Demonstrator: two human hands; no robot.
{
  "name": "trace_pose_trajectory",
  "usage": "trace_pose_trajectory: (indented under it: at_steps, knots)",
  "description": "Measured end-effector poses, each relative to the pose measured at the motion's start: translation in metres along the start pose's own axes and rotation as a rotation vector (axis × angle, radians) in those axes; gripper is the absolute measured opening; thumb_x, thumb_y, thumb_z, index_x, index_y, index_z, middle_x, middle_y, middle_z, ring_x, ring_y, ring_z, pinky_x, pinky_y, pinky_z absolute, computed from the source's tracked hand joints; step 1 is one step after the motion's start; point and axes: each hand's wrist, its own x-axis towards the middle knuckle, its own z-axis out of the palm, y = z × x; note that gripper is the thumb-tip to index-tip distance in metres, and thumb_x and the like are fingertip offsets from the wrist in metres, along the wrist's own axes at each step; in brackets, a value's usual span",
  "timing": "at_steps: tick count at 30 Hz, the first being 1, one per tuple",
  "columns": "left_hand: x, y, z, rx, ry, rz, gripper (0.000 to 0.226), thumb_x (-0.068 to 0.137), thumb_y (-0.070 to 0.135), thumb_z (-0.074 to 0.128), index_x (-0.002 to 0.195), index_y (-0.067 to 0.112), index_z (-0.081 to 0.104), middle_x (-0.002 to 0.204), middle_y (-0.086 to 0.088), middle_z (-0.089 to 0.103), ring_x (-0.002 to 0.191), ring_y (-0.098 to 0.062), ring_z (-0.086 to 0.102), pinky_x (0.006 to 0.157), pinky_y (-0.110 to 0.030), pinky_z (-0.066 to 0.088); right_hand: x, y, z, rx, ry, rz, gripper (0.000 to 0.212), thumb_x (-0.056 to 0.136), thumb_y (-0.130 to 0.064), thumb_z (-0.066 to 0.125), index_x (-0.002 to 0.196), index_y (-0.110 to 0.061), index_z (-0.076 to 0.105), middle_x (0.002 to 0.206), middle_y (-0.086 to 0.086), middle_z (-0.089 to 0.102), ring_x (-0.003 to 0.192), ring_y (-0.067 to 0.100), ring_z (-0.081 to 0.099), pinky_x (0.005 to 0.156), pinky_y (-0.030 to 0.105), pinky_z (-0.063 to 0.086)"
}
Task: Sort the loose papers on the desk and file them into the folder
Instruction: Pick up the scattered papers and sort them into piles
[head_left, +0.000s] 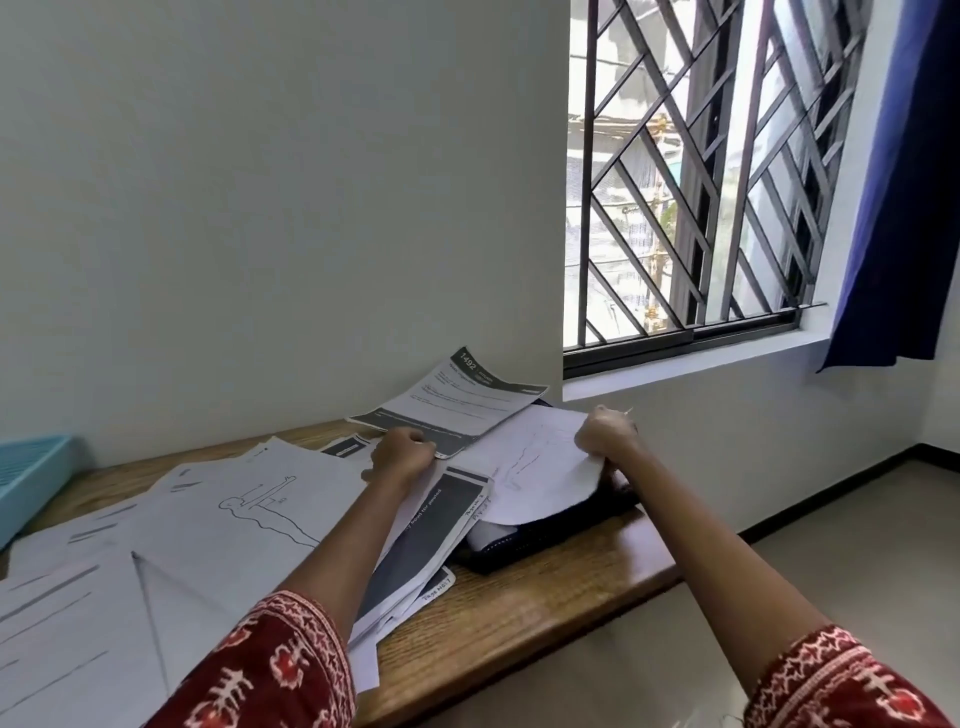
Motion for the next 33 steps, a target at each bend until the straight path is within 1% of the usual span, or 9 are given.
trace_pose_trajectory:
  at_steps: [3,6,8,10,13,16,21,25,33]
  knots:
    - [-0.004,0.0,0.0,0.107,0.003,-0.016,0.034,0.084,0.029,0.061,0.117,0.02,0.062,0.123,-0.006,0.06,0.118,-0.028,0.049,0.103,-0.04,0.036,-0.025,-0.007,-0.009,-0.289,-0.118,-0.041,0.036,0.094,-0.011,0.035,0.125,-0.004,0.05,0.137,0.008,0.052,0.071,0.02,0.064,0.081,0.027,0.05]
    - [-0.007,0.0,0.0,0.166,-0.01,-0.016,0.037,0.083,0.035,0.06,0.117,0.022,0.061,0.125,-0.005,0.059,0.12,-0.028,0.046,0.103,-0.039,0.036,-0.038,-0.012,-0.014,-0.538,-0.203,-0.058,0.025,0.099,-0.019,0.036,0.085,-0.007,0.053,0.136,0.0,0.052,0.118,0.017,0.054,0.098,0.023,0.04]
    - [-0.013,0.004,0.0,0.21,-0.034,-0.019,0.04,0.082,0.039,0.058,0.119,0.023,0.059,0.128,-0.004,0.055,0.123,-0.029,0.041,0.103,-0.039,0.032,-0.041,-0.014,-0.013,-0.594,-0.197,-0.068,0.031,0.1,-0.035,0.042,0.111,-0.009,0.056,0.137,-0.003,0.049,0.126,0.018,0.049,0.097,0.026,0.04]
    - [-0.021,0.006,-0.002,0.249,-0.056,-0.006,0.046,0.083,0.041,0.057,0.126,0.024,0.054,0.134,-0.005,0.05,0.127,-0.03,0.036,0.103,-0.039,0.029,-0.043,-0.017,-0.009,-0.644,-0.181,-0.081,0.046,0.098,-0.045,0.042,0.133,-0.015,0.048,0.137,-0.002,0.048,0.124,0.021,0.051,0.088,0.027,0.046]
    - [-0.034,0.005,-0.009,0.239,-0.074,0.021,0.052,0.083,0.042,0.057,0.131,0.023,0.05,0.138,-0.006,0.047,0.128,-0.029,0.038,0.105,-0.04,0.029,-0.049,-0.024,-0.007,-0.795,-0.057,0.033,0.053,0.096,-0.053,0.042,0.123,-0.01,0.058,0.122,0.003,0.063,0.1,0.019,0.068,0.048,0.021,0.051]
    - [-0.042,-0.004,-0.024,0.192,-0.035,0.025,0.044,0.087,0.038,0.055,0.128,0.02,0.052,0.135,-0.006,0.05,0.126,-0.028,0.041,0.105,-0.042,0.032,-0.059,-0.039,-0.014,-0.838,0.122,0.082,0.03,0.093,-0.022,0.053,0.108,0.0,0.065,0.109,0.016,0.069,0.083,0.031,0.072,0.029,0.025,0.044]
    - [-0.053,-0.027,-0.067,0.185,0.045,-0.006,0.041,0.09,0.032,0.057,0.127,0.014,0.053,0.132,-0.01,0.052,0.123,-0.03,0.046,0.104,-0.044,0.036,-0.077,-0.082,-0.008,-0.588,0.393,-0.354,0.023,0.092,-0.017,0.055,0.108,-0.005,0.065,0.104,0.009,0.068,0.091,0.026,0.067,0.061,0.029,0.051]
    - [-0.063,-0.056,-0.116,0.251,0.103,-0.122,0.045,0.085,0.023,0.059,0.128,0.014,0.052,0.134,-0.01,0.051,0.124,-0.03,0.045,0.105,-0.042,0.037,-0.094,-0.123,0.043,-0.324,0.108,-0.737,0.043,0.091,-0.036,0.057,0.122,-0.006,0.056,0.126,0.011,0.057,0.117,0.028,0.054,0.09,0.033,0.045]
    - [-0.077,-0.086,-0.174,0.448,0.087,-0.27,0.061,0.079,0.016,0.072,0.133,0.009,0.043,0.137,-0.015,0.045,0.129,-0.032,0.038,0.101,-0.034,0.032,-0.073,-0.143,0.118,-0.309,-0.027,-0.695,0.072,0.084,-0.059,0.058,0.135,-0.01,0.044,0.139,0.013,0.047,0.132,0.032,0.036,0.105,0.043,0.034]
